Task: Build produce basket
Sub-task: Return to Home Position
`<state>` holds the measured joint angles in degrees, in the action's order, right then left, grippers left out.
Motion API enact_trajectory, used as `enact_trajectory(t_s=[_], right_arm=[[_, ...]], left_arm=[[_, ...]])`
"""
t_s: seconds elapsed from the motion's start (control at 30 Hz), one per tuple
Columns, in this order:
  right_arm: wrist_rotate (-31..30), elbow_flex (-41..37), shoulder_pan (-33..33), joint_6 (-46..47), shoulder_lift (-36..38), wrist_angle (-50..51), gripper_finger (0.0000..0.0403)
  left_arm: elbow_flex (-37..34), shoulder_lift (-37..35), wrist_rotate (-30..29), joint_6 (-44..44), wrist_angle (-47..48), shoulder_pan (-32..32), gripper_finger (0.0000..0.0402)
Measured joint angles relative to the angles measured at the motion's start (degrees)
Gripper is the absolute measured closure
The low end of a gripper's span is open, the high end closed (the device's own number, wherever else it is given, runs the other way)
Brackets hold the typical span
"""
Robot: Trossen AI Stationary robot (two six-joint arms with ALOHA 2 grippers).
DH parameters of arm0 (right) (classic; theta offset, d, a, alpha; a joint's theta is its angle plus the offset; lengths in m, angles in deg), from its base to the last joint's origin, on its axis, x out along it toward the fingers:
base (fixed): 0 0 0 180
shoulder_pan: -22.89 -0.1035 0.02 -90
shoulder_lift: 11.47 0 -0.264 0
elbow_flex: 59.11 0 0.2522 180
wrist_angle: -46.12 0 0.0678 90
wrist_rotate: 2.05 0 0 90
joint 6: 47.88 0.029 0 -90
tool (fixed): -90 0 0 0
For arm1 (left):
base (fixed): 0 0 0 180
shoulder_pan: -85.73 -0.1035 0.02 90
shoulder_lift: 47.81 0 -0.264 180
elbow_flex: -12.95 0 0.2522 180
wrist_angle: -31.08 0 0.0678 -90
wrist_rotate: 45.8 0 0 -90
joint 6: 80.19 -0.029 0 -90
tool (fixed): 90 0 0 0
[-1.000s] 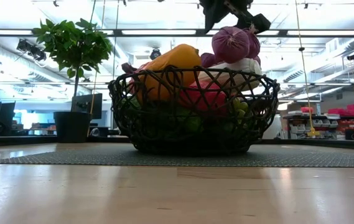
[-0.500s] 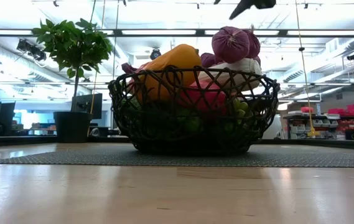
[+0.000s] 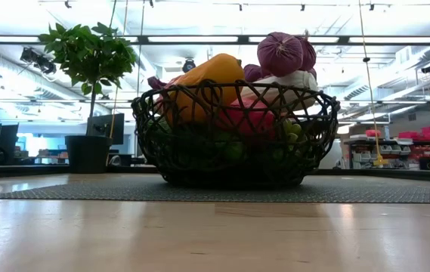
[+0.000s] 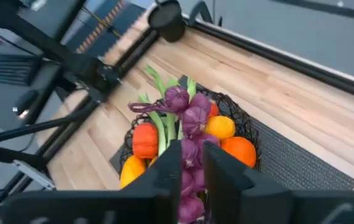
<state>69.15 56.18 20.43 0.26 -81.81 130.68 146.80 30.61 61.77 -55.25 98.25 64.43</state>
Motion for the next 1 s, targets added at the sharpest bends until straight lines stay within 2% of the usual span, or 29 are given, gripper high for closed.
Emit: enact_trajectory(t_s=[0.17, 0.4, 0.53, 0.83, 1.0], right_arm=[[-1.05, -4.15, -2.76, -0.57, 5.88, 0.01, 0.0394], [-1.24, -12.05, -4.72, -1.25, 14.86, -2.07, 0.0394], [-1.26, -17.32, -4.72, -0.27, 20.27, -3.58, 0.0396], [-1.17, -31.27, -4.7, -1.37, 34.04, -16.35, 0.0397], [-2.81, -38.73, -4.7, -2.29, 41.31, -25.22, 0.0393]], left_arm=[[-0.04, -0.16, -2.31, 2.69, -4.61, 0.08, 0.0015], [-0.04, -0.14, -2.64, 4.08, -6.06, 4.02, 0.0015], [-0.04, 0.53, -7.67, 4.53, -6.69, 7.09, 0.0015], [-0.07, 4.29, -8.31, 3.14, -16.25, 10.45, 0.0015], [-0.1, 6.25, -8.37, 7.64, -18.19, 10.39, 0.0015]])
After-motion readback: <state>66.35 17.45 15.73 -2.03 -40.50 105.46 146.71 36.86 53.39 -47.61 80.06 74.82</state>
